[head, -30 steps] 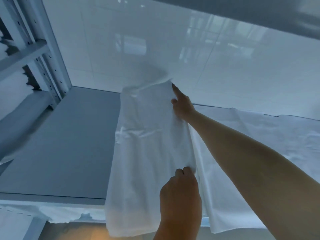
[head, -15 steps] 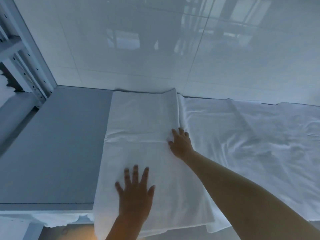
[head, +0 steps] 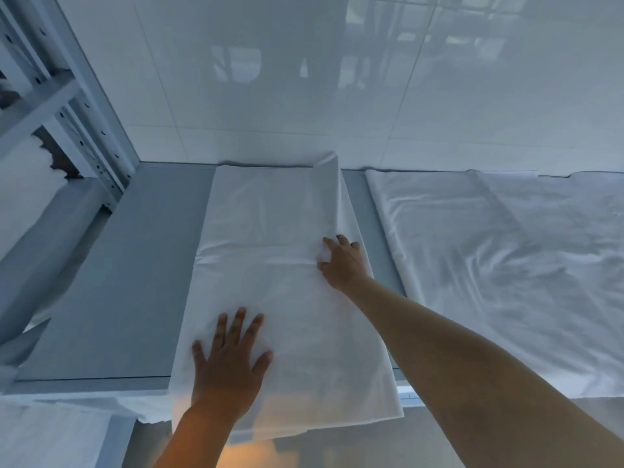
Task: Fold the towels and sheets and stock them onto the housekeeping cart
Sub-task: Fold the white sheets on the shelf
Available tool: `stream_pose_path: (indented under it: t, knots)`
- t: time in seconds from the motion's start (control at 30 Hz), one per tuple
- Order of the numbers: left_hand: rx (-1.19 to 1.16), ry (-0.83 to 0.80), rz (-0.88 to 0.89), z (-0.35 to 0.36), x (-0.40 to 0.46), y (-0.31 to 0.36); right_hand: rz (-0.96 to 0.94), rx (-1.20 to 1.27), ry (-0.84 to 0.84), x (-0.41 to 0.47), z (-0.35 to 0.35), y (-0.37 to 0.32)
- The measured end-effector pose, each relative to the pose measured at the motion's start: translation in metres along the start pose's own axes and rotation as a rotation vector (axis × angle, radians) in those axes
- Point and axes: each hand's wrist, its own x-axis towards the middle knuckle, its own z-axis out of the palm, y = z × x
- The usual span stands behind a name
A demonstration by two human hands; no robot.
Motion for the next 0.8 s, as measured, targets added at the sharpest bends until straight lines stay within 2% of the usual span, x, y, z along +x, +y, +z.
stream_pose_path:
  t: [0.17, 0.27, 0.5, 0.8]
  knots:
    - [0.018, -0.019, -0.002, -0.016, -0.001, -0.057, -0.011, 0.103, -0.013, -0.006, 0.015, -0.036]
    - [0.032, -0.034, -0.067, -0.023, -0.003, -0.060, -0.015, 0.174, -0.018, -0.008, 0.020, -0.048]
    - [-0.015, -0.029, -0.014, -0.008, -0.029, 0.038, -0.022, 0.209, -0.020, -0.011, 0.024, -0.041]
    - [-0.041, -0.106, -0.097, 0.004, -0.048, 0.150, -0.012, 0.354, -0.067, -0.010, 0.012, -0.005]
